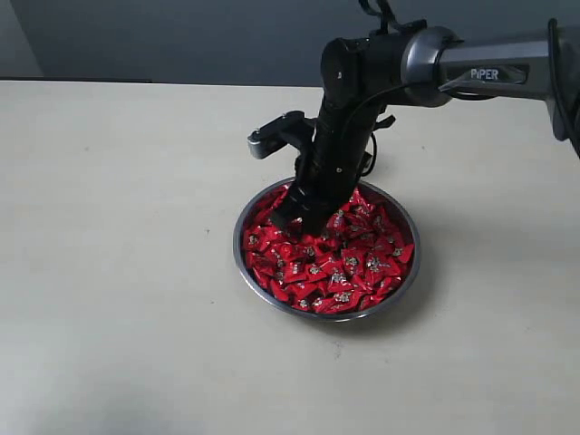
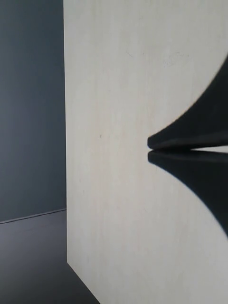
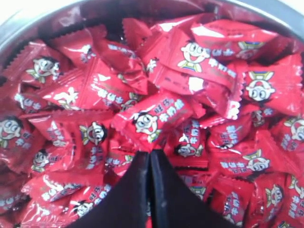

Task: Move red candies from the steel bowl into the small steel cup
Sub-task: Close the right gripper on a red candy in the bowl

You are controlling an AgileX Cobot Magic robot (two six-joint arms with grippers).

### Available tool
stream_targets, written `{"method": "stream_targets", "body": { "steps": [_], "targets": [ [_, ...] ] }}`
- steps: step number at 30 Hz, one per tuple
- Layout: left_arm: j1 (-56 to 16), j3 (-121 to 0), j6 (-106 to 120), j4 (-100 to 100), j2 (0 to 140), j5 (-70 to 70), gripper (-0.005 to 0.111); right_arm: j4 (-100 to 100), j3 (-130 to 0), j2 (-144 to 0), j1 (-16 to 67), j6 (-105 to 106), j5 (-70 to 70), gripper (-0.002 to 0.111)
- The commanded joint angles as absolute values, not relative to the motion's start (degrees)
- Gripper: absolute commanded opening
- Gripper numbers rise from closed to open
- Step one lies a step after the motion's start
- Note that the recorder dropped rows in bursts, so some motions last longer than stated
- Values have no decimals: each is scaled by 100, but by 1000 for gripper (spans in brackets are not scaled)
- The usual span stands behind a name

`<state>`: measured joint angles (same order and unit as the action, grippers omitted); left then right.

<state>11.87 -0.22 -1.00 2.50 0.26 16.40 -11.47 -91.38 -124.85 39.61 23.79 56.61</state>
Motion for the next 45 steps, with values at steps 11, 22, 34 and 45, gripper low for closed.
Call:
{"method": "stream_targets", "body": {
  "steps": [11,22,34,45],
  "targets": [
    [1192,0,-115,257,0,1630,0,-1138,-9160,-12453,3944,2353,5901,27],
    [1192,0,-115,257,0,1630,0,-1081,-9160,-12737,3944,2339,5955,27],
    [1192,0,-115,257,0,1630,0,-982,-9172,-12759,3944,2339,5873,-1],
    [1192,0,-115,257,0,1630,0,-719,-9171,-12474,3944,2214,5855,-1]
  ]
}}
